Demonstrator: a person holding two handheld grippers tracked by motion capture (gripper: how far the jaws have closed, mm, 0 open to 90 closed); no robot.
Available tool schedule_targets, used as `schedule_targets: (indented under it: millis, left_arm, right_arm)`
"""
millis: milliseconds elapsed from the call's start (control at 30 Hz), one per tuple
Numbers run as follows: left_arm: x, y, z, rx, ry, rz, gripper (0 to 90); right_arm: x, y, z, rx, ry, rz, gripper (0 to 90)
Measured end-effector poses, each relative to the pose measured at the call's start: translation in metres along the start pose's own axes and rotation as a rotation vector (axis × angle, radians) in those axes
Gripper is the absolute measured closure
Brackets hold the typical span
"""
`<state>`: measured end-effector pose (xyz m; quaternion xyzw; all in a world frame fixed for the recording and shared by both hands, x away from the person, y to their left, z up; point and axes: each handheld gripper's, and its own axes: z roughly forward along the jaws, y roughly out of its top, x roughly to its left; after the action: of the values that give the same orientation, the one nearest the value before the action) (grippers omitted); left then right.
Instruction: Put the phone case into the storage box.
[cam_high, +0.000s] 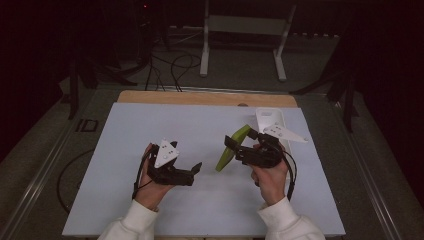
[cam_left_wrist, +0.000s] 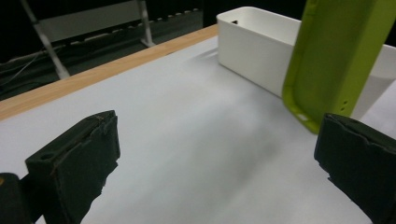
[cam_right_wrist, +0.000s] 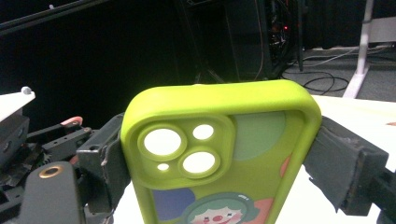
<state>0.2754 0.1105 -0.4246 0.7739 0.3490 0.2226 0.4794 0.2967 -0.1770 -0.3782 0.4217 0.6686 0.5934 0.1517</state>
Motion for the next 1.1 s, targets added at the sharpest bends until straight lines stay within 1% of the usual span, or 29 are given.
schedule_targets:
  millis: [367,467,533,633,800,867,1100]
  left_arm:
    - [0.017,-0.009,-0.014,0.001,0.046,-0.018,0.6]
    - [0.02,-0.012,-0.017,0.0,0.051,-0.022,0.6]
    - [0.022,-0.014,-0.019,0.004,0.061,-0.021,0.7]
    - [0.025,-0.018,-0.022,0.007,0.066,-0.015,0.6]
    - [0.032,-0.024,-0.031,-0.001,0.08,-0.024,0.6]
    - [0.034,-0.027,-0.036,-0.01,0.093,-0.023,0.7]
    - [0.046,-0.039,-0.05,-0.028,0.111,-0.043,0.7]
  right_arm:
    - [-0.001,0.002,0.002,-0.001,-0.013,0.0,16.3]
    - [-0.001,0.002,0.003,-0.002,-0.018,0.001,16.2]
    - [-0.002,0.003,0.004,-0.003,-0.02,0.001,16.3]
    - [-0.003,0.003,0.004,-0.007,-0.023,0.002,16.2]
    - [-0.004,0.003,0.005,-0.008,-0.031,0.005,16.3]
    - [-0.005,0.003,0.005,-0.009,-0.033,0.008,16.3]
    - [-0.008,0.003,0.006,-0.013,-0.042,0.016,16.3]
